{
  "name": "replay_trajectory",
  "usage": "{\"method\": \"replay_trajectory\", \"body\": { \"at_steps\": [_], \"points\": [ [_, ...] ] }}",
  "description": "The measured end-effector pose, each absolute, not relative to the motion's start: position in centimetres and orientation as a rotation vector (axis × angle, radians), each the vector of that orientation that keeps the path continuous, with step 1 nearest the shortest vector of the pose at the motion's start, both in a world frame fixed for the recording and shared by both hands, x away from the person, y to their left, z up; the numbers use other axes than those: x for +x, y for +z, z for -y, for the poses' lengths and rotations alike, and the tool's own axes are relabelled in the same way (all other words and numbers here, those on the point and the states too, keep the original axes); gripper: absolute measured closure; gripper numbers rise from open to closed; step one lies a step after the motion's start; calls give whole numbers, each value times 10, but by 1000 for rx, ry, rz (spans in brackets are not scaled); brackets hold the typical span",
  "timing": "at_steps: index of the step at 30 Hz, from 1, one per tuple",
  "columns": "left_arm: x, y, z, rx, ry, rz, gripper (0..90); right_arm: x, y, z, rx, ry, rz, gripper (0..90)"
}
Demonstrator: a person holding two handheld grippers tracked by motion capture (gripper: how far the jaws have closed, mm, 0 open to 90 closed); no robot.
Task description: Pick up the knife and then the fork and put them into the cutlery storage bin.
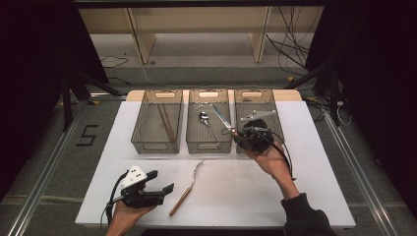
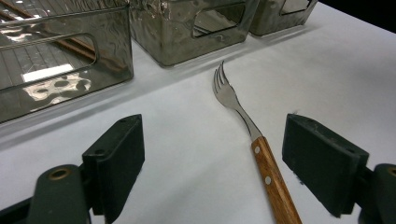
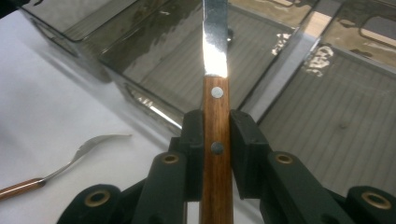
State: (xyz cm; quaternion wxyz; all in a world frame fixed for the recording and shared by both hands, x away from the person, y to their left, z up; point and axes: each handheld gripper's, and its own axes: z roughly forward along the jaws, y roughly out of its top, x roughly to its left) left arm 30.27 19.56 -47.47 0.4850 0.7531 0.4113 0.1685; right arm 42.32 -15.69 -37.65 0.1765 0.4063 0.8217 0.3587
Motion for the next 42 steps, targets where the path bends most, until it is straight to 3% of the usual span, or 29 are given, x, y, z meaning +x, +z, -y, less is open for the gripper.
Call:
{"method": "replay_trajectory", "body": {
  "at_steps": [24,42],
  "points": [
    [302,-474,-196,1831,411,-1000,207,474,-374,193,1354,936,-2201,769],
    [302,-474,-195,1830,409,-1001,206,511,-394,201,1497,813,-2168,769]
  ]
}}
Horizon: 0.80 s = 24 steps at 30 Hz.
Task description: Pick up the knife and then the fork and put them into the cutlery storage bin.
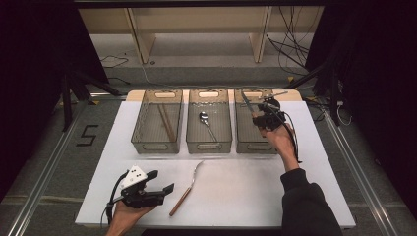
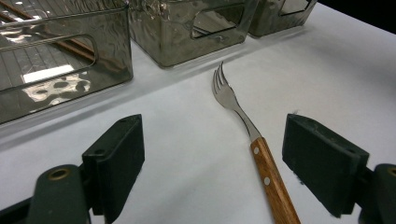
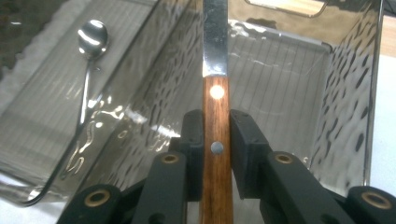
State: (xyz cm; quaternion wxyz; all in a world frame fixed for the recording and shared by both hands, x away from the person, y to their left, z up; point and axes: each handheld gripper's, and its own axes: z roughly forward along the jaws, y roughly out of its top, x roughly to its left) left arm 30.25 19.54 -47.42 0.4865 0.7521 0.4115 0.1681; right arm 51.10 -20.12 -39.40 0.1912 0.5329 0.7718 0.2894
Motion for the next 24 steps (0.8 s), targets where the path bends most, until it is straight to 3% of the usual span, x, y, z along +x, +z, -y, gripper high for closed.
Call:
{"method": "replay_trajectory", "body": {
  "at_steps": [19,22,24],
  "points": [
    [303,-475,-195,1829,407,-1004,206,524,-409,197,1549,771,-2203,754],
    [303,-474,-196,1829,410,-1004,204,525,-409,196,1564,828,-2219,580],
    [303,-474,-196,1828,408,-1005,204,523,-407,196,1547,848,-2227,552]
  ]
}}
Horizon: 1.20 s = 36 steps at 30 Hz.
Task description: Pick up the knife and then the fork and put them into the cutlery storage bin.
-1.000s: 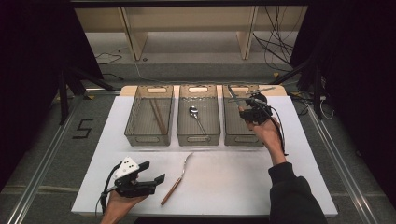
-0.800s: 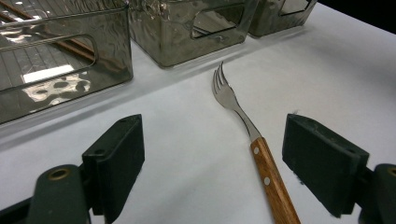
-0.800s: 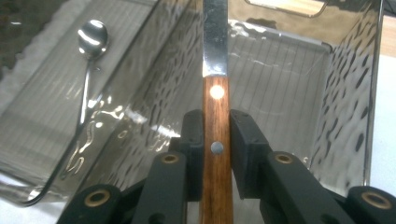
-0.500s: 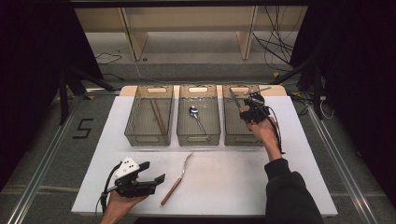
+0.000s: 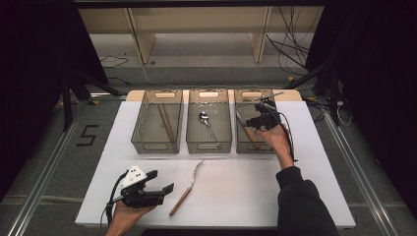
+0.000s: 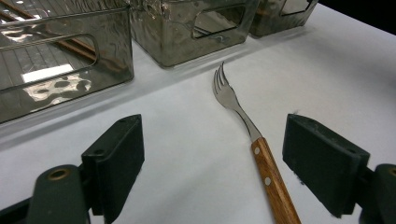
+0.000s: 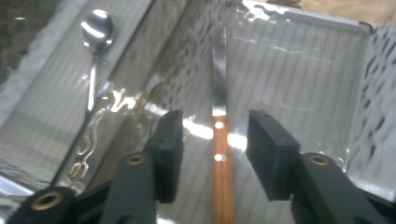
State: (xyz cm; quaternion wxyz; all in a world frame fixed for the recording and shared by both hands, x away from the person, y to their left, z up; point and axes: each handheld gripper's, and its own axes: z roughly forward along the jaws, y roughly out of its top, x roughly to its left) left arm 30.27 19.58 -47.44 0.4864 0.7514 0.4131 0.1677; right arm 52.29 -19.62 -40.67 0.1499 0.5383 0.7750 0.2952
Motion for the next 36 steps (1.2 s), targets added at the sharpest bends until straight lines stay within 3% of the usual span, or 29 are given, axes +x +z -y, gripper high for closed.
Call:
{"method": "replay_trajectory", "body": {
  "at_steps": [19,36],
  "points": [
    [303,-475,-194,1836,401,-1008,202,473,-384,190,1343,1018,-2241,413],
    [303,-475,-193,1845,399,-1007,201,425,-388,183,1215,1130,-2277,358]
  ]
}}
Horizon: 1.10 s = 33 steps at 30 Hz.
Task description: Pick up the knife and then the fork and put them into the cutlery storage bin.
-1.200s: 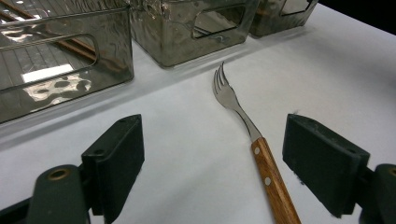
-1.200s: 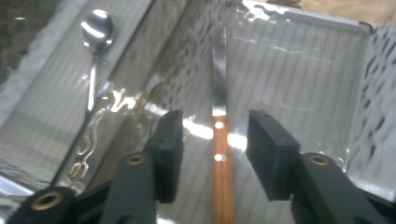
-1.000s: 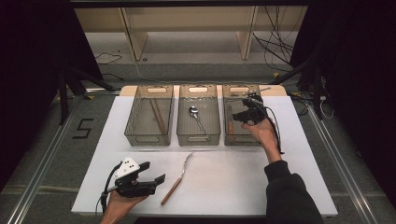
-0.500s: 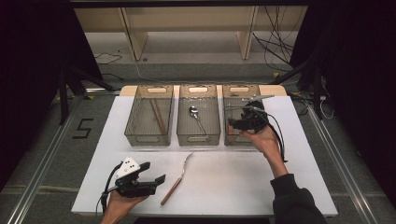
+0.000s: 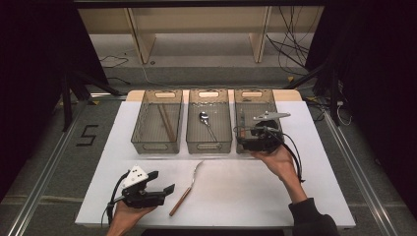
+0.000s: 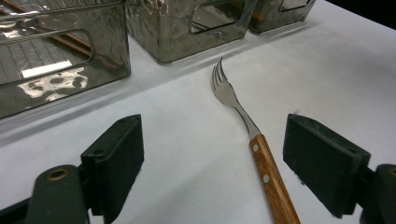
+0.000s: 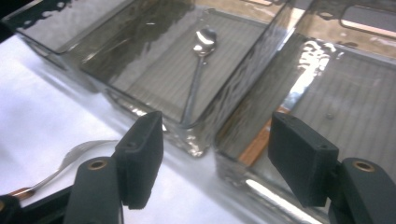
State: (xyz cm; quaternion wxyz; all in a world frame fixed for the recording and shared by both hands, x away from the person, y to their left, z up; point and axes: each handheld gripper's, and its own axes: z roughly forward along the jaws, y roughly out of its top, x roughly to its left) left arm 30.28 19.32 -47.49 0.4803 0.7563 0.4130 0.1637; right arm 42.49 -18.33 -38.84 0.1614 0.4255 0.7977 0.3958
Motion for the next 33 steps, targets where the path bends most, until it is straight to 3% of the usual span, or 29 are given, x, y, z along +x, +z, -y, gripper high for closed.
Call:
{"method": "replay_trajectory", "body": {
  "at_steps": [14,33],
  "points": [
    [302,-473,-190,1856,393,-1004,200,388,-396,177,1108,1252,-2295,332],
    [296,-469,-167,2034,328,-975,196,357,-424,184,1078,1276,-2345,311]
  ]
}}
